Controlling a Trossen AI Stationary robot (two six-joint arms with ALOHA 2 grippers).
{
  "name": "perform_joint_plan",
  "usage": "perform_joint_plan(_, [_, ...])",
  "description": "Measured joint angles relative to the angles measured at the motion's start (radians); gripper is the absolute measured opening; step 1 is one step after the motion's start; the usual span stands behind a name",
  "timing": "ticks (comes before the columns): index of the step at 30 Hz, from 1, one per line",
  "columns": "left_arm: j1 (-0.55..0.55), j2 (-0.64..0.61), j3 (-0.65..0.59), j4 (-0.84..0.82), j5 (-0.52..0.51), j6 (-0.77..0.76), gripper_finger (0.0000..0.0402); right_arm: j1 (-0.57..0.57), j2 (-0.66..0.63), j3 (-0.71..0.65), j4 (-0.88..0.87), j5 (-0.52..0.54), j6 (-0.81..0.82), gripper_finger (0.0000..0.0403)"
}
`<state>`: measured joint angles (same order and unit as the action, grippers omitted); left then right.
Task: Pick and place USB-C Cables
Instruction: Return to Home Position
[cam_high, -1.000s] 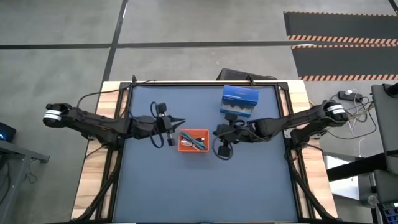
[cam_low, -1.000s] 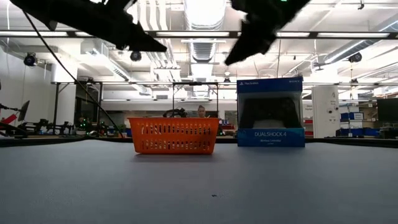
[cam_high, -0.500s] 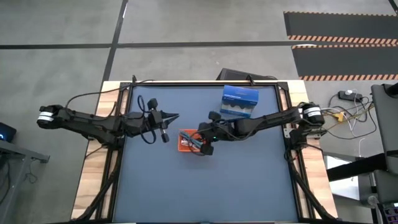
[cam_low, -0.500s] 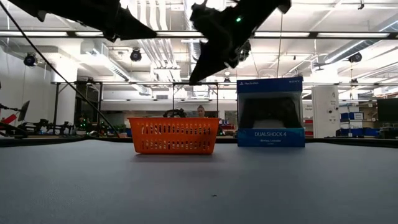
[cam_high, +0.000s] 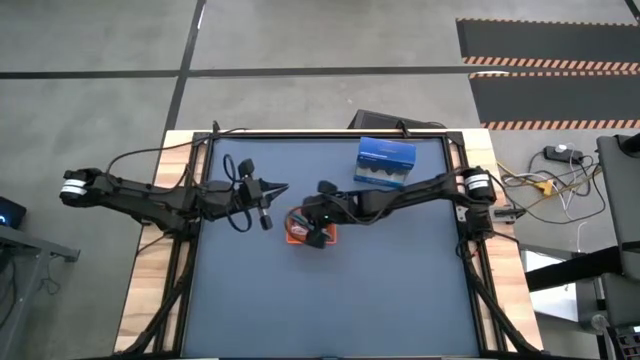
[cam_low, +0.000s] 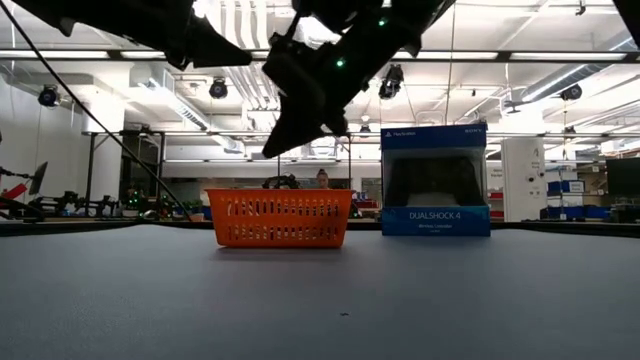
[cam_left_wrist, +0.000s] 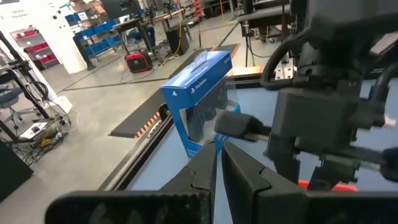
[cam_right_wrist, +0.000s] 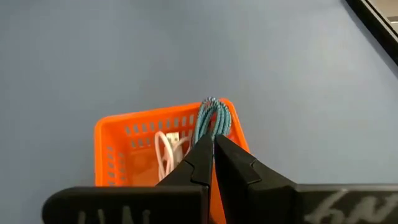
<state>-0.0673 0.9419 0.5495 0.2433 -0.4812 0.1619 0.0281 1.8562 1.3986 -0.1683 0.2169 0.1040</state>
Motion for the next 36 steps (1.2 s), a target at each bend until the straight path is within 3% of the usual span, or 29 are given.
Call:
perform_joint_plan(16, [0.000,0.002,0.000,0.001,0.000,0.000,0.0010,-0.009,0.130,0.019,0.121,-0.005,0.051,0.0009])
perform_joint_plan(20, [0.000,0.002,0.000,0.001,0.000,0.000,0.0010,-0.022,0.143,0.019,0.103,-0.012,0.130,0.0009])
perform_joint_plan(27, [0.000,0.002,0.000,0.001,0.000,0.000,0.0010,-0.022,0.143,0.018,0.093,-0.007,0.132,0.0009])
perform_joint_plan(36, [0.000,-0.003,0.000,0.001,0.001,0.000,0.0010,0.018,-0.011,-0.028,0.073,-0.006,0.017,0.0009])
